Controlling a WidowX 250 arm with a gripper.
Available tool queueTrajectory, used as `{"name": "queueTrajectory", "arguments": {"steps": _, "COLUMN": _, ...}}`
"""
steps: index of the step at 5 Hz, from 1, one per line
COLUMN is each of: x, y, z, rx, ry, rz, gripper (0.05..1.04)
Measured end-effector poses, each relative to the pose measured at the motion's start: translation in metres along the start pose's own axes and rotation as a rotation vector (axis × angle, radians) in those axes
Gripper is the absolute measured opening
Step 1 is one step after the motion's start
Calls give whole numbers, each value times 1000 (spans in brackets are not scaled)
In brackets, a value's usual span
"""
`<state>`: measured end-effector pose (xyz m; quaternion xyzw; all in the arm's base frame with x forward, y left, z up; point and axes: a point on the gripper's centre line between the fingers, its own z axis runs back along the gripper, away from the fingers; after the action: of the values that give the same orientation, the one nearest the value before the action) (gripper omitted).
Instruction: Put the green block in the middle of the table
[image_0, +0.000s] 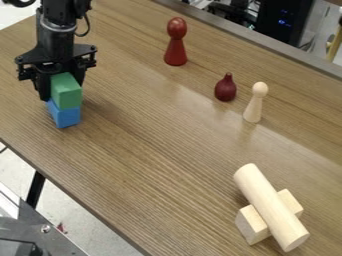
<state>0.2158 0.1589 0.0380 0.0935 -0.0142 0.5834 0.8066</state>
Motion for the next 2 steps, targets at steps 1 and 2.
{"name": "queueTrajectory", "arguments": {"steps": 1, "x": -19, "y": 3, "z": 7, "rx": -10, "ry": 68, "rz": -31, "gripper": 613}}
{"name": "queueTrajectory", "arguments": {"steps": 2, "x": -32, "y": -1, "z": 26, "rx": -57, "ry": 82, "rz": -72, "gripper": 613}}
